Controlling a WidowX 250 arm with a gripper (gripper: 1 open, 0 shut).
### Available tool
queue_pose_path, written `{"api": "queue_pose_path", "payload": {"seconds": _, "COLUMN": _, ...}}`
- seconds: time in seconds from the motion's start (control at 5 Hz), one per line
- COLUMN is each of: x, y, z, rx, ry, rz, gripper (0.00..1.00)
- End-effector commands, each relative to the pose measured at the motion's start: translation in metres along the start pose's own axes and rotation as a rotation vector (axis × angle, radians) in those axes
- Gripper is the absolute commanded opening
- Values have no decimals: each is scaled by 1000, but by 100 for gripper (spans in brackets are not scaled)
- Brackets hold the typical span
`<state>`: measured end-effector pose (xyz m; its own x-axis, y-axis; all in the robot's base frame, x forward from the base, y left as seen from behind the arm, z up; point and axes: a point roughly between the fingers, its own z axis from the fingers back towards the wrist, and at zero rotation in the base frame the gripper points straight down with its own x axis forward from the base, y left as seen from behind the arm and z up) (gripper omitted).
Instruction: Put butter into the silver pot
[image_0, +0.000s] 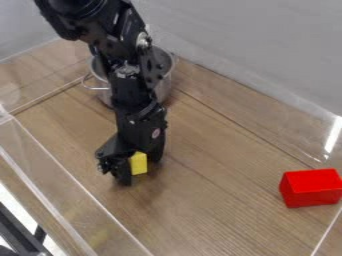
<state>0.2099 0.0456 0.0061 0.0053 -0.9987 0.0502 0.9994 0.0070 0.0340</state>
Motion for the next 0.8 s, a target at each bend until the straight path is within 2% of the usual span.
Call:
{"api": "queue_pose_path", "payload": {"seconds": 0.0, "x": -4, "y": -8, "z": 0, "rx": -6, "ry": 8, "rz": 46, "gripper": 0}}
{"api": "queue_pose_path", "payload": {"seconds": 0.4, "x": -9, "y": -18, "z": 2, "rx": -6, "ry": 22, "rz": 93, "gripper": 0}}
{"api": "queue_pose_path", "payload": {"seconds": 0.6, "x": -8, "y": -9, "z": 0, "rx": -9, "ry": 25, "rz": -2, "gripper": 0}}
